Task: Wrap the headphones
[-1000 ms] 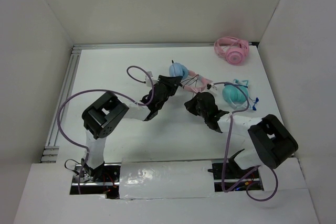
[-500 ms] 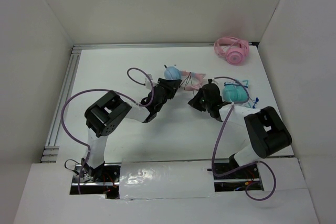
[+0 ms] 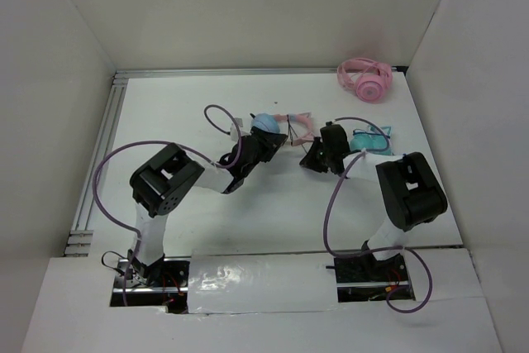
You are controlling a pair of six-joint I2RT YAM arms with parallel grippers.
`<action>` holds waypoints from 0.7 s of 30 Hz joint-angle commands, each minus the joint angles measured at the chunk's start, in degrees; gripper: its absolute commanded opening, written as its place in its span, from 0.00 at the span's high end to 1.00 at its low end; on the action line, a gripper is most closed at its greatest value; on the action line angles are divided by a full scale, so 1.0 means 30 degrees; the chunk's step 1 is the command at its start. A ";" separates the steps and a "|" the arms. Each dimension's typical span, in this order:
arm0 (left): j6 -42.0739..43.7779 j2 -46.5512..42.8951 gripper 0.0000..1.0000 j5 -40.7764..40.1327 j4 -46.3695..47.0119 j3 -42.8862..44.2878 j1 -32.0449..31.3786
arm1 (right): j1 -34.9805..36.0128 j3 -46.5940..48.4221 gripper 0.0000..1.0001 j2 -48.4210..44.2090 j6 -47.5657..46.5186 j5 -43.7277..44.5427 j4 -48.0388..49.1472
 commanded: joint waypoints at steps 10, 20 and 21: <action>0.3917 -0.0115 0.28 1.0157 -0.2476 0.1431 -0.0010 | -0.0154 0.1929 0.91 0.0067 -0.1876 -0.1568 -0.0518; 0.4854 -0.1345 0.02 1.1153 -0.2764 0.0844 -0.0011 | -0.0154 0.1754 0.78 -0.0460 -0.1877 -0.1307 -0.1134; 0.5000 -0.1636 0.01 1.1242 -0.2999 0.0931 -0.0010 | -0.0125 0.1725 0.76 -0.0780 -0.1964 -0.1248 -0.1425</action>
